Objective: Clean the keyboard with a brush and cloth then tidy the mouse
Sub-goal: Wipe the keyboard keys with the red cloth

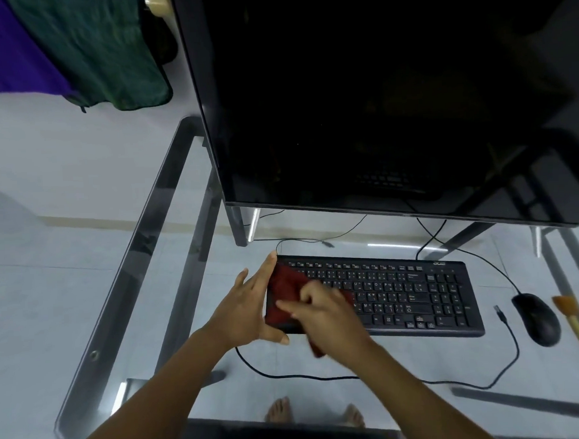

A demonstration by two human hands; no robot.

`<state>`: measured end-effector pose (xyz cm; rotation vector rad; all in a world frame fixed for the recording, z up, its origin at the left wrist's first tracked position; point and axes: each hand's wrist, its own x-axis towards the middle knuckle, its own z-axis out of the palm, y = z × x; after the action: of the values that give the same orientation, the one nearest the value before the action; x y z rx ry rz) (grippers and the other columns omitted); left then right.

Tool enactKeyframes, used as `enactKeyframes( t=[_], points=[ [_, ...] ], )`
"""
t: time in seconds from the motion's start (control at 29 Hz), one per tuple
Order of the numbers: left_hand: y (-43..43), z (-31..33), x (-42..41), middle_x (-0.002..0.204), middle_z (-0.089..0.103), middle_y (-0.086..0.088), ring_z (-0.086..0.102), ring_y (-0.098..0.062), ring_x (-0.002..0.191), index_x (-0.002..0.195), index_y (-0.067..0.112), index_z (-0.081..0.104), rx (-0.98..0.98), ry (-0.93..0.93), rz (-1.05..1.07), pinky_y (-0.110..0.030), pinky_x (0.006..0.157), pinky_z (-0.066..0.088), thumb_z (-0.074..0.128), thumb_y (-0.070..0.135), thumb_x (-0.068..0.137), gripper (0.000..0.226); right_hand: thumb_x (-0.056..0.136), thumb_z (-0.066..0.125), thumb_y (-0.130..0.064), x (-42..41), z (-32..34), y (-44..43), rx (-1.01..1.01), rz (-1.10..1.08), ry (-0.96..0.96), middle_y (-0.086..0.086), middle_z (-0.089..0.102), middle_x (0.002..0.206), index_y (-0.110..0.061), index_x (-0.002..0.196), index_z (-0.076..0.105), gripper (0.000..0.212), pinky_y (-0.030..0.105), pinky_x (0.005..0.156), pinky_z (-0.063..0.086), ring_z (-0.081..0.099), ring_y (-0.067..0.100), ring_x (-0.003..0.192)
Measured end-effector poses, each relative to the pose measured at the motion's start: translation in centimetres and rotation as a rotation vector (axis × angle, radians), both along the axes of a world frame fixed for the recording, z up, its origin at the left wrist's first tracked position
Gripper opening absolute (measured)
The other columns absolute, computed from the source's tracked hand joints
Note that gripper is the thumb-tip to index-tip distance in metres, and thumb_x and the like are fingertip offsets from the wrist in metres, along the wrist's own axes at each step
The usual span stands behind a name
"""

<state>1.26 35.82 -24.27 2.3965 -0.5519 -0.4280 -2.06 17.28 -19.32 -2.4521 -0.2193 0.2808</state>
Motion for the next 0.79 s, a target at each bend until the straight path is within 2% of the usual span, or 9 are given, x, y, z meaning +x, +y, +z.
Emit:
enactKeyframes(
  t=[0.07, 0.14, 0.21, 0.28, 0.34, 0.45, 0.55, 0.69, 0.79],
  points=[
    [-0.1, 0.1, 0.1, 0.157, 0.023, 0.008, 0.023, -0.013, 0.144, 0.148, 0.029, -0.022, 0.010, 0.001, 0.008, -0.035, 0.119, -0.005, 0.080, 0.069, 0.050, 0.147, 0.084, 0.063, -0.052, 1.8, -0.1, -1.9, 0.114, -0.260, -0.002, -0.010, 0.059, 0.071, -0.022, 0.088, 0.064, 0.030, 0.019, 0.058, 0.047, 0.056, -0.002, 0.062],
    [-0.1, 0.2, 0.0, 0.157, 0.023, 0.009, 0.022, -0.013, 0.144, 0.149, 0.030, -0.021, 0.011, 0.003, 0.015, -0.033, 0.117, -0.006, 0.082, 0.066, 0.051, 0.146, 0.093, 0.053, -0.043, 2.3, -0.6, -2.2, 0.123, -0.441, -0.032, -0.021, 0.051, 0.084, -0.026, 0.107, 0.066, 0.026, 0.012, 0.071, 0.045, 0.048, -0.013, 0.073],
    [-0.1, 0.1, 0.0, 0.158, 0.022, 0.008, 0.021, -0.012, 0.144, 0.149, 0.028, -0.022, 0.019, -0.002, 0.009, -0.032, 0.117, -0.007, 0.081, 0.066, 0.051, 0.147, 0.092, 0.053, -0.045, 1.9, -0.9, -0.1, 0.163, -0.491, 0.010, -0.021, 0.052, 0.088, -0.033, 0.100, 0.065, 0.018, 0.030, 0.083, 0.044, 0.042, -0.006, 0.084],
    [0.1, -0.1, -0.1, 0.160, 0.015, 0.004, 0.016, -0.013, 0.146, 0.149, 0.025, -0.022, 0.040, -0.033, -0.012, -0.039, 0.120, -0.001, 0.078, 0.071, 0.051, 0.147, 0.084, 0.060, -0.053, 1.0, 0.0, 2.2, 0.344, -0.450, 0.236, -0.008, 0.060, 0.083, -0.029, 0.082, 0.059, 0.024, 0.039, 0.078, 0.047, 0.051, 0.007, 0.087],
    [0.2, -0.2, 0.0, 0.161, -0.002, 0.001, 0.000, -0.017, 0.148, 0.149, 0.022, -0.022, 0.106, -0.084, -0.046, -0.049, 0.120, 0.007, 0.073, 0.077, 0.051, 0.147, 0.080, 0.063, -0.054, 0.4, 0.6, 1.8, 0.391, -0.372, 0.298, -0.002, 0.063, 0.080, -0.024, 0.078, 0.054, 0.032, 0.042, 0.068, 0.053, 0.061, 0.014, 0.079],
    [-0.5, 0.5, 0.0, 0.157, -0.023, 0.003, -0.024, -0.018, 0.144, 0.147, 0.018, -0.024, 0.251, -0.106, -0.062, -0.050, 0.118, -0.006, 0.063, 0.084, 0.052, 0.145, 0.082, 0.070, -0.045, 0.8, 1.8, -4.0, 0.521, -0.584, 0.252, -0.001, 0.069, 0.084, -0.025, 0.088, 0.061, 0.023, 0.041, 0.066, 0.058, 0.068, 0.011, 0.071],
    [-3.6, 2.3, -0.1, 0.155, -0.031, 0.002, -0.034, -0.015, 0.139, 0.148, 0.016, -0.024, 0.263, -0.149, -0.035, -0.047, 0.115, -0.017, 0.037, 0.094, 0.061, 0.132, 0.080, 0.075, -0.041, 0.6, 1.7, -10.3, 0.830, -0.870, 0.192, -0.003, 0.074, 0.095, -0.021, 0.102, 0.065, 0.031, 0.042, 0.078, 0.059, 0.072, 0.016, 0.085],
    [-10.6, 3.3, -0.3, 0.155, -0.029, 0.002, -0.032, -0.010, 0.140, 0.150, 0.016, -0.017, 0.185, -0.188, -0.096, -0.046, 0.116, -0.016, 0.027, 0.086, 0.077, 0.110, 0.079, 0.069, -0.055, -1.3, 1.0, -10.2, 0.611, -0.844, 0.210, -0.004, 0.065, 0.072, -0.019, 0.088, 0.062, 0.038, 0.039, 0.056, 0.054, 0.062, 0.019, 0.061],
    [-14.4, 2.2, -0.4, 0.157, -0.022, 0.000, -0.028, -0.012, 0.142, 0.151, 0.014, -0.009, 0.241, -0.226, -0.196, -0.049, 0.115, -0.016, 0.020, 0.081, 0.084, 0.099, 0.081, 0.069, -0.047, -1.9, 0.9, -11.1, 0.463, -0.673, 0.263, -0.010, 0.054, 0.063, -0.019, 0.075, 0.053, 0.033, 0.045, 0.062, 0.048, 0.053, 0.011, 0.059]
  ],
)
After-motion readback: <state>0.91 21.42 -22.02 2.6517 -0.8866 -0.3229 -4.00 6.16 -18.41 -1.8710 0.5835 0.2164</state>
